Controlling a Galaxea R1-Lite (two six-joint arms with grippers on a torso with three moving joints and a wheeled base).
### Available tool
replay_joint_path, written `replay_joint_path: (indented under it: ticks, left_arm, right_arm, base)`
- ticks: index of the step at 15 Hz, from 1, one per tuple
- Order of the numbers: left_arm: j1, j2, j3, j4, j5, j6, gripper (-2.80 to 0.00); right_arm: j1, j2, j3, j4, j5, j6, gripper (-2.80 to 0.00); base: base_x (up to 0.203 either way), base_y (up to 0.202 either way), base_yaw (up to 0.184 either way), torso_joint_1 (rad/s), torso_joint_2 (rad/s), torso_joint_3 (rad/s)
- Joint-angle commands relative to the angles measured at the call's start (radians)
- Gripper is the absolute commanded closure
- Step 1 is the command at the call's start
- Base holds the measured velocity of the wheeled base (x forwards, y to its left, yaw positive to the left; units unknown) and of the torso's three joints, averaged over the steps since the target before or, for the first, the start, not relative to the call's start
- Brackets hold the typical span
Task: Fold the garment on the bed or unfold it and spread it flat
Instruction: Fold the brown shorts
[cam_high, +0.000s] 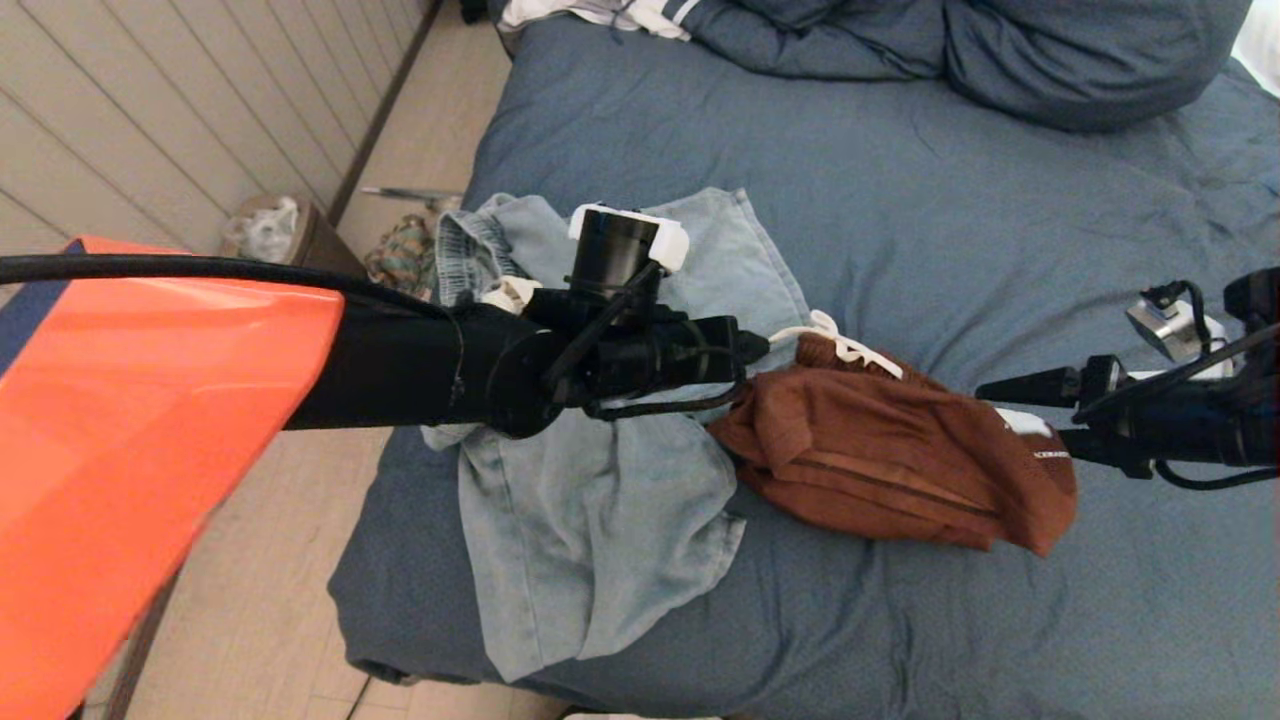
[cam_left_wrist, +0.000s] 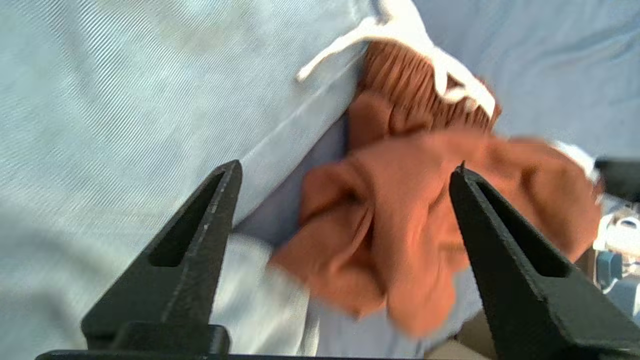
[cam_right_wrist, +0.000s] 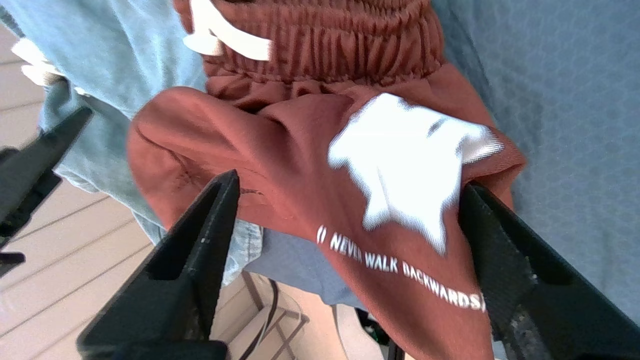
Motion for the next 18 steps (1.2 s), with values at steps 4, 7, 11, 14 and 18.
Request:
replay_joint_path:
  ticks: [4, 7, 11, 14, 18]
  left_arm:
    - [0.021, -0.174, 0.245, -0.092, -0.007, -0.010, -2.80]
    - [0.025, -0.206, 0.298, -0.128, -0.006, -0.011, -2.80]
    - [0.023, -0.209, 0.307, -0.127, -0.006, -0.014, -2.80]
    - [0.023, -0.212, 0.319, -0.128, -0.009, -0.013, -2.80]
    - [0.023, -0.215, 0.337, -0.133, -0.009, -0.014, -2.80]
  right_arm:
    - [-0.035, -0.055, 0.054, -0.004, 0.004, -0.037, 0.00]
    - [-0.079, -0.044, 0.073, 0.001, 0.005, -0.064, 0.00]
    - [-0.115, -0.049, 0.092, -0.002, 0.005, -0.086, 0.00]
    - [-0.109, -0.050, 0.100, -0.003, 0.005, -0.094, 0.00]
    - [-0.108, -0.055, 0.113, -0.005, 0.005, -0.141, -2.80]
  base:
    - [0.000, 0.000, 0.000, 0.000, 0.00, 0.000]
    - [0.000, 0.000, 0.000, 0.000, 0.00, 0.000]
    - [0.000, 0.000, 0.000, 0.000, 0.00, 0.000]
    - [0.000, 0.000, 0.000, 0.000, 0.00, 0.000]
    - [0.000, 0.000, 0.000, 0.000, 0.00, 0.000]
